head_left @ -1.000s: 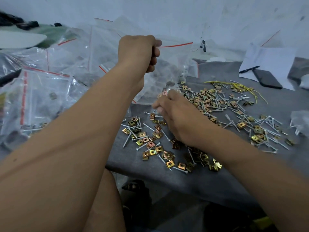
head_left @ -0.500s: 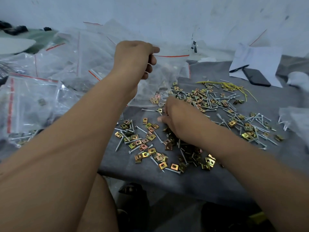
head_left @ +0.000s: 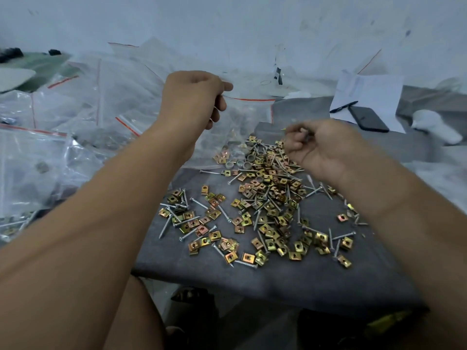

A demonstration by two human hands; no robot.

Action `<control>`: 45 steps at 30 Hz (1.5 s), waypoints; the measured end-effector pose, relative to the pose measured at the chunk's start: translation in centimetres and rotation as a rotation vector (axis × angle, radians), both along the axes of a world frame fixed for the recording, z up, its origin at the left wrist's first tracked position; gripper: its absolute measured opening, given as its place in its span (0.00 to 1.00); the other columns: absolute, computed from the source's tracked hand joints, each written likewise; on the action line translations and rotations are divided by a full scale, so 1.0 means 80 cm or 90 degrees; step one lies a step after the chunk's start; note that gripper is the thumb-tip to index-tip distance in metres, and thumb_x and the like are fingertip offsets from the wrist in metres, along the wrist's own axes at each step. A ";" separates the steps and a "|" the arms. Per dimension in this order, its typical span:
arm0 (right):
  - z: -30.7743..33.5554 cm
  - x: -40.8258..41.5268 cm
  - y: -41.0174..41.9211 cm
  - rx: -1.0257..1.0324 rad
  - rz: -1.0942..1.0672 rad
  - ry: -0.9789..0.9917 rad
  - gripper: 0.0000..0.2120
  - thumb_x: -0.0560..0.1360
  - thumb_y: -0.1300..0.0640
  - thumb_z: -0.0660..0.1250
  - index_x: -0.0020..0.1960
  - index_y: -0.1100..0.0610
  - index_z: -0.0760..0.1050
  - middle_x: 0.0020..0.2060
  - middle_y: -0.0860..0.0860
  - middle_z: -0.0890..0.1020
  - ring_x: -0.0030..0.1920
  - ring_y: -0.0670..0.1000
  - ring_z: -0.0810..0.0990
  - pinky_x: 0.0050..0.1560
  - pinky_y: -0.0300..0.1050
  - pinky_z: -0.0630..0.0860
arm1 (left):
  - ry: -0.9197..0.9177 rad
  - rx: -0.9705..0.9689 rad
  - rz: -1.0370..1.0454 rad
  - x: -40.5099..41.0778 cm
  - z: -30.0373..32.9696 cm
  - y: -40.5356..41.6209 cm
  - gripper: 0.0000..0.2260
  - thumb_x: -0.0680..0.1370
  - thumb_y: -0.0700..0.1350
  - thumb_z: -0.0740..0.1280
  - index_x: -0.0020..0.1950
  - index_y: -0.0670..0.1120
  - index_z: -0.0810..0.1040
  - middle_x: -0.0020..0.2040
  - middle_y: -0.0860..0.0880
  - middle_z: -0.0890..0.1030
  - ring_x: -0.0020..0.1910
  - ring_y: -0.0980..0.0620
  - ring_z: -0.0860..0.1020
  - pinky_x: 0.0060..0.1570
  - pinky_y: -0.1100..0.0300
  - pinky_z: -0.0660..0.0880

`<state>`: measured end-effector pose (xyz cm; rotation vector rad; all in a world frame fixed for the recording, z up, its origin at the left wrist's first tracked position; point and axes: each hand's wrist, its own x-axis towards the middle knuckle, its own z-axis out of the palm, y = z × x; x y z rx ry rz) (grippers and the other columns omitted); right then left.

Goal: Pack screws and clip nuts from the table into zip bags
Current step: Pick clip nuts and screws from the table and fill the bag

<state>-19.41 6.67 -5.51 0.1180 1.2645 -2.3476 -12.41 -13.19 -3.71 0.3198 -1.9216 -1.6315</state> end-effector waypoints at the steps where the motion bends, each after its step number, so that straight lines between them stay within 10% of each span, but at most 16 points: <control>1: 0.004 -0.005 0.010 -0.024 -0.025 -0.025 0.12 0.85 0.66 0.51 0.44 0.61 0.68 0.28 0.54 0.73 0.25 0.47 0.68 0.24 0.38 0.65 | 0.004 -0.018 -0.001 0.000 0.000 0.002 0.11 0.80 0.38 0.65 0.49 0.42 0.87 0.29 0.50 0.78 0.26 0.52 0.71 0.27 0.61 0.66; 8: 0.024 -0.008 0.074 0.032 -0.056 0.002 0.15 0.81 0.78 0.50 0.65 0.74 0.66 0.65 0.67 0.71 0.61 0.62 0.78 0.52 0.46 0.84 | -0.026 -0.069 -0.031 -0.005 -0.007 0.024 0.11 0.81 0.39 0.64 0.48 0.43 0.87 0.28 0.50 0.79 0.26 0.52 0.71 0.27 0.60 0.67; 14: 0.030 0.022 0.066 0.128 -0.009 0.308 0.11 0.83 0.75 0.55 0.57 0.73 0.76 0.57 0.67 0.81 0.56 0.59 0.86 0.56 0.45 0.83 | -0.048 -0.335 0.015 -0.012 -0.010 0.061 0.10 0.81 0.42 0.67 0.50 0.47 0.88 0.32 0.54 0.82 0.24 0.62 0.73 0.29 0.64 0.68; 23: 0.016 0.028 0.039 0.677 -0.003 0.857 0.09 0.85 0.59 0.62 0.60 0.55 0.80 0.48 0.50 0.83 0.46 0.44 0.82 0.46 0.38 0.77 | 0.008 -0.367 -0.045 -0.005 -0.007 0.085 0.11 0.80 0.40 0.66 0.47 0.50 0.88 0.28 0.53 0.81 0.24 0.62 0.74 0.26 0.71 0.65; 32: 0.022 0.026 0.028 0.803 -0.030 0.844 0.10 0.79 0.45 0.68 0.55 0.48 0.84 0.43 0.48 0.85 0.46 0.52 0.82 0.48 0.55 0.78 | 0.026 -0.212 -0.131 -0.007 0.000 0.076 0.11 0.74 0.43 0.65 0.45 0.51 0.88 0.27 0.49 0.80 0.25 0.53 0.73 0.30 0.57 0.69; 45: 0.032 0.025 0.026 0.724 -0.060 0.810 0.16 0.79 0.44 0.70 0.60 0.52 0.83 0.48 0.48 0.86 0.39 0.41 0.82 0.48 0.43 0.81 | 0.032 -0.001 -0.139 -0.009 0.003 0.066 0.09 0.80 0.36 0.66 0.50 0.37 0.87 0.28 0.47 0.77 0.26 0.49 0.70 0.30 0.59 0.68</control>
